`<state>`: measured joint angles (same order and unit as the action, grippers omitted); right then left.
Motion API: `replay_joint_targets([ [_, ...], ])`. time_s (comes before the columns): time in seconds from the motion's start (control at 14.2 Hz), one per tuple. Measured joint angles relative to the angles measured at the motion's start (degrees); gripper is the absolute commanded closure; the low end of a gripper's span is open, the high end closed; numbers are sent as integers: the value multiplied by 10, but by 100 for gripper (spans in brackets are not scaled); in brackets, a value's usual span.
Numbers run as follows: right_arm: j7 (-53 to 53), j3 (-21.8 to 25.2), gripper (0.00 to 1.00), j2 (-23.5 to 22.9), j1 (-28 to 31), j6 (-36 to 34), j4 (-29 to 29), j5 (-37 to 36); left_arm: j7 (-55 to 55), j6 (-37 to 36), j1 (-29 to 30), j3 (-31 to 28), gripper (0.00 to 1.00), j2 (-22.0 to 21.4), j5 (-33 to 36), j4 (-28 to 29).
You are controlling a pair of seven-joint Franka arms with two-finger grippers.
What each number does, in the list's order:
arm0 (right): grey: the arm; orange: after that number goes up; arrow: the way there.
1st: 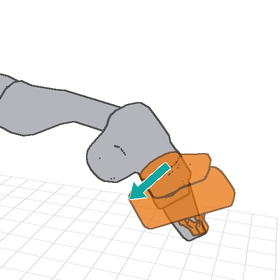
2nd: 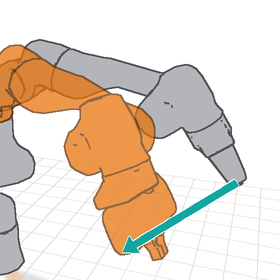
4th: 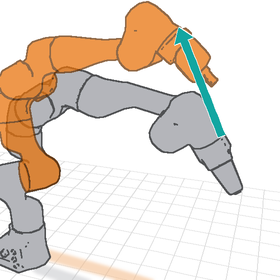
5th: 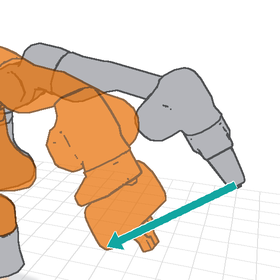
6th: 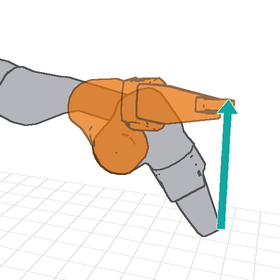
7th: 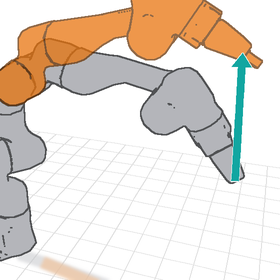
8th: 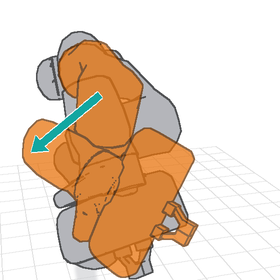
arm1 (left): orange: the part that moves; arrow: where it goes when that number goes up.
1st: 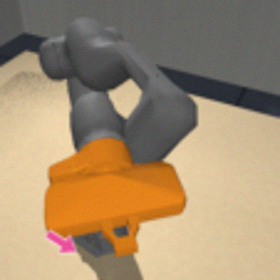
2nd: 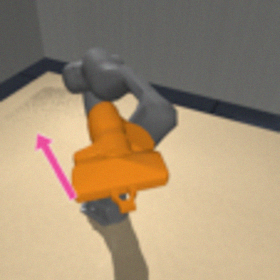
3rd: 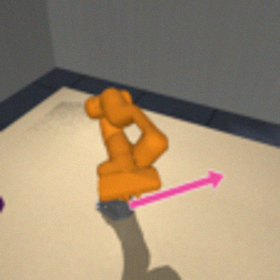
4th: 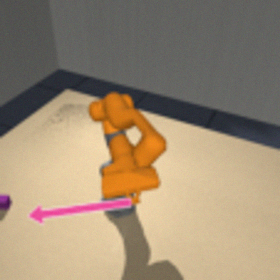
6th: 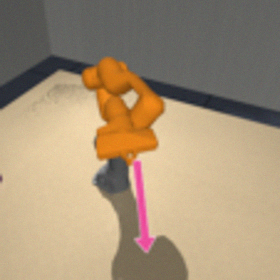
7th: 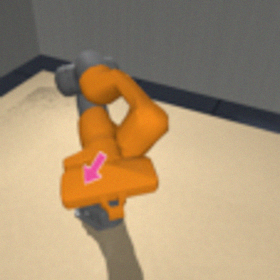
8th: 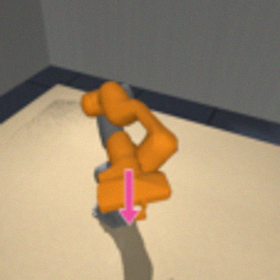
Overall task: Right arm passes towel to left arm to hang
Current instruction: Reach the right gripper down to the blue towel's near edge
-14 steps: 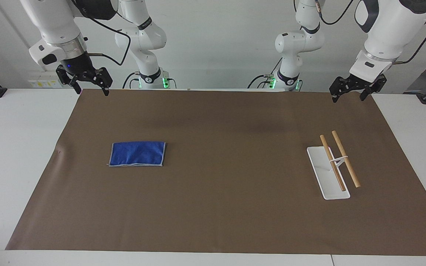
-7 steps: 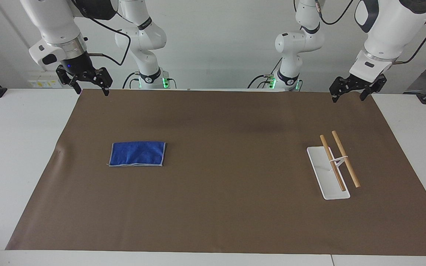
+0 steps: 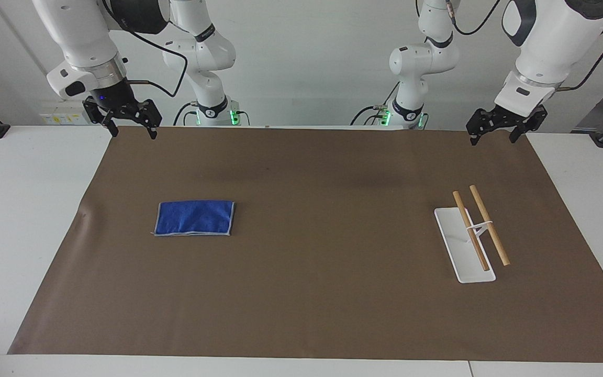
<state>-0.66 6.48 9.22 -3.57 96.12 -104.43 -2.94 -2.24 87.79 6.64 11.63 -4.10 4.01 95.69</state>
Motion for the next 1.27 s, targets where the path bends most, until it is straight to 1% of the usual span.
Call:
replay_joint_targets([
  [0.21, 0, 0, 0, 4, 0, 58, -38, 0, 0, 0, 0, 0, 0, 0, 0, 0],
  [0.49, 0, 0, 0, -7, -11, 171, -108, 1, 0, 0, 0, 0, 0, 0, 0, 0],
  [0.63, 0, -1, 0, -31, -15, 211, -122, 19, 0, 0, 0, 0, 0, 0, 0, 0],
  [0.85, 2, -1, 0, -79, -20, 279, -141, 33, 0, 0, 0, 0, 0, 0, 0, 0],
  [1.06, 30, -1, 0, -124, -23, 362, -177, 35, 0, 0, 0, 0, 0, 0, 0, 0],
  [1.27, 59, 0, 0, -157, -21, 421, -208, 36, 0, 0, 0, 0, 0, 0, 0, 0],
])
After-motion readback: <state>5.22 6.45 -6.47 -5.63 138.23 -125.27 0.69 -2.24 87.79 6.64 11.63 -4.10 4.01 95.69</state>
